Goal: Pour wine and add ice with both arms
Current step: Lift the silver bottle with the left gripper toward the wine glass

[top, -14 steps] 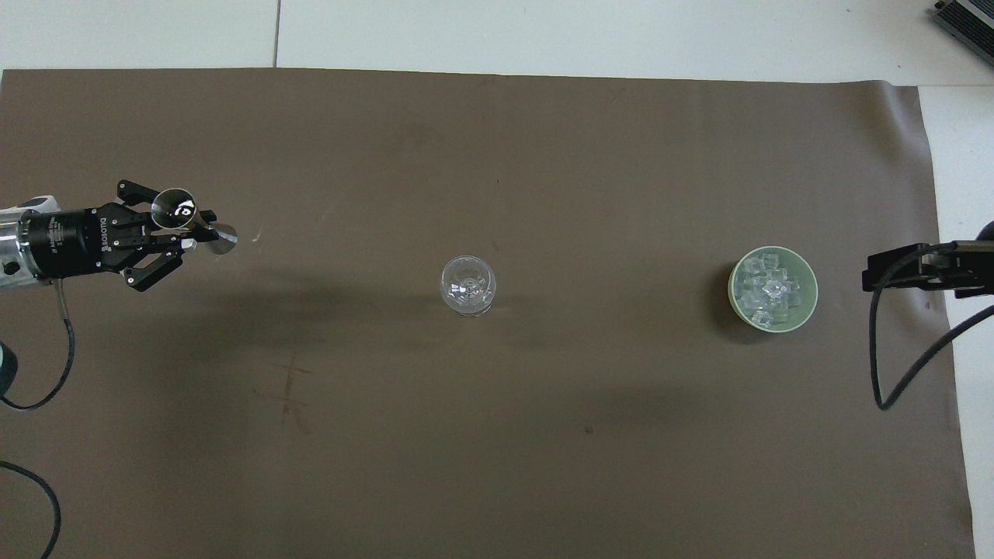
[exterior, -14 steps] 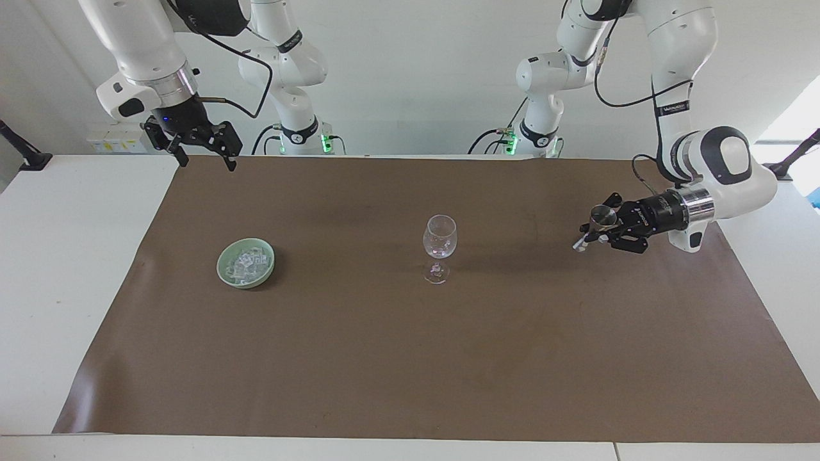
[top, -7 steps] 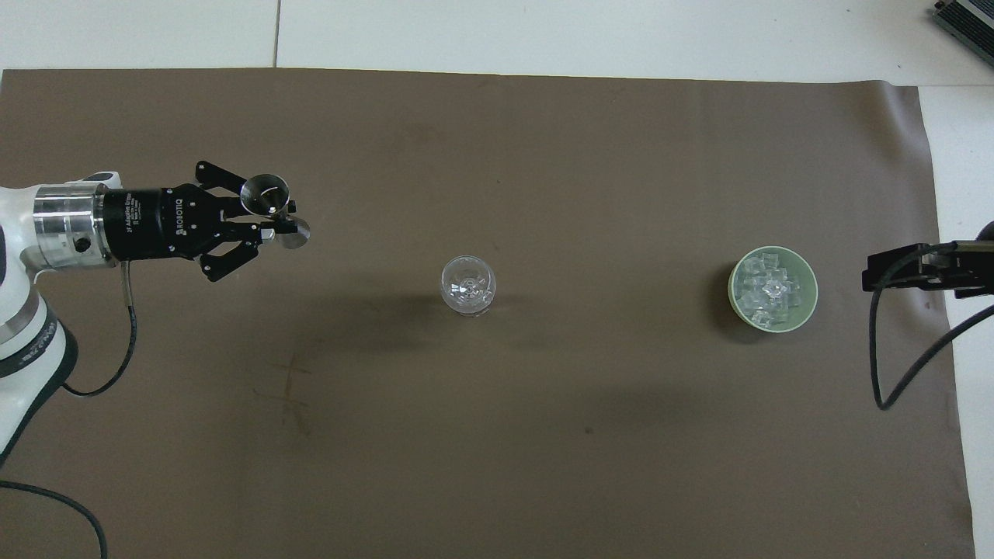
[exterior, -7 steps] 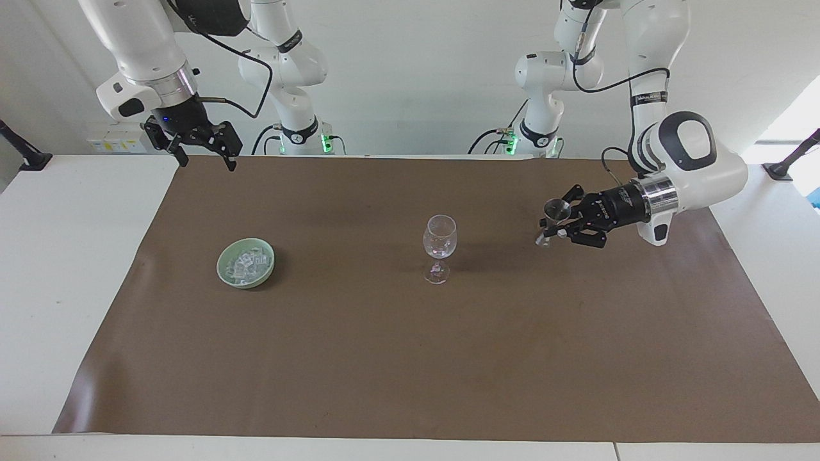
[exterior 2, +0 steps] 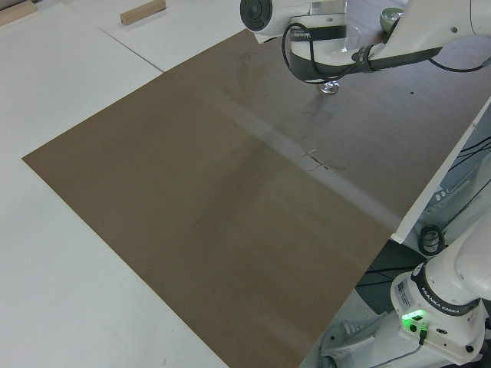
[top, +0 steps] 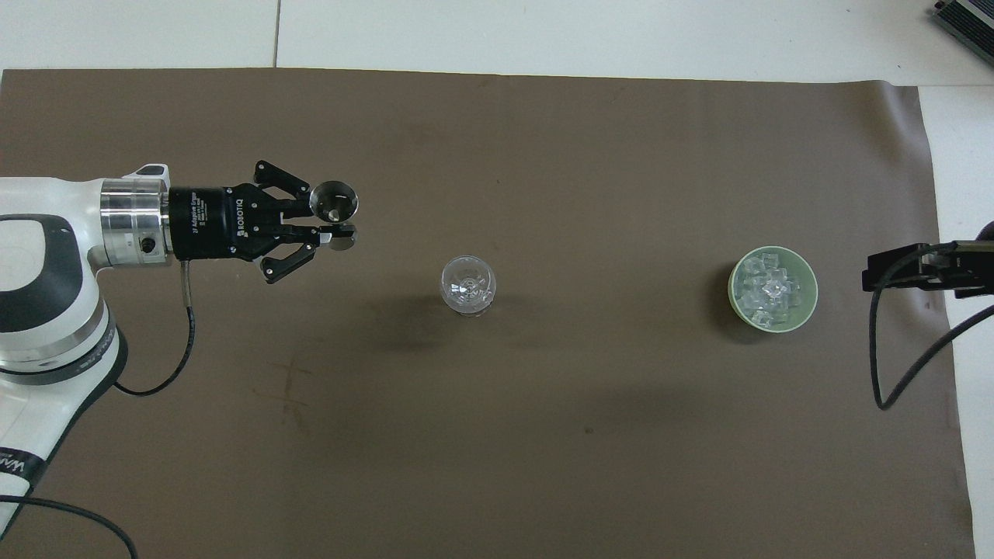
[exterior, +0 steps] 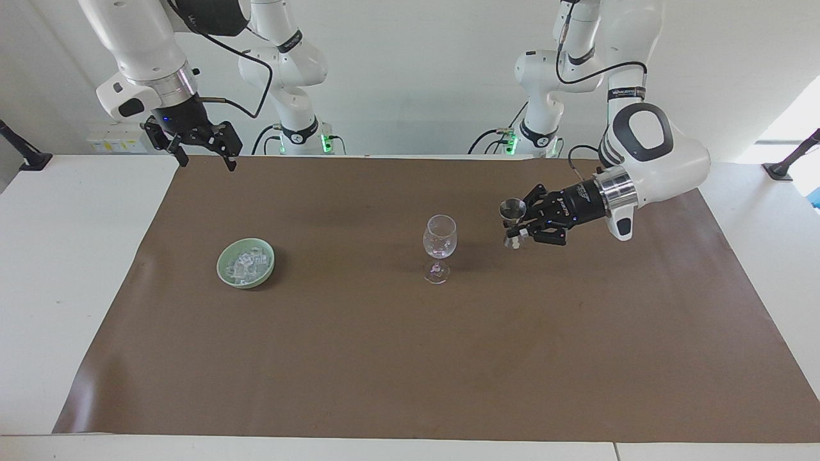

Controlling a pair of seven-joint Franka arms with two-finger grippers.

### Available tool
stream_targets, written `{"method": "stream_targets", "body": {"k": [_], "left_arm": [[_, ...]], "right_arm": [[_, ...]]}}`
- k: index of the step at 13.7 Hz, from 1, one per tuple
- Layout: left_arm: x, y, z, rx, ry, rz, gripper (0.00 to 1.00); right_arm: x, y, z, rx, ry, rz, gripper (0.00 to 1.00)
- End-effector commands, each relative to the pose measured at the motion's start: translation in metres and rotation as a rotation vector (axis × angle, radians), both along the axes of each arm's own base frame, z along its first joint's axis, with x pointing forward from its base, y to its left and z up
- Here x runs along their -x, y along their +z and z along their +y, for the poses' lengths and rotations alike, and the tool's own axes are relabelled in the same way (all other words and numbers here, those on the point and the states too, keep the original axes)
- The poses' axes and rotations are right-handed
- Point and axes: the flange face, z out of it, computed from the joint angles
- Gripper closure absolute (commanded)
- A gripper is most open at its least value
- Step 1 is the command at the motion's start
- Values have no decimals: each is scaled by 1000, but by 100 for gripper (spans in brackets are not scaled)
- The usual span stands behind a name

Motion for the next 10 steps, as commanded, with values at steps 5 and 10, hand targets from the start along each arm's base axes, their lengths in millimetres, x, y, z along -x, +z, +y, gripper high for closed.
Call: {"method": "stream_targets", "body": {"k": [5, 10], "left_arm": [[15, 7, -37, -109, -24, -61, 100], [24, 3, -63, -225, -83, -118, 100]], "right_arm": [[8, 1, -1, -1, 26, 3, 0], [8, 1, -2, -2, 25, 3, 0]]}}
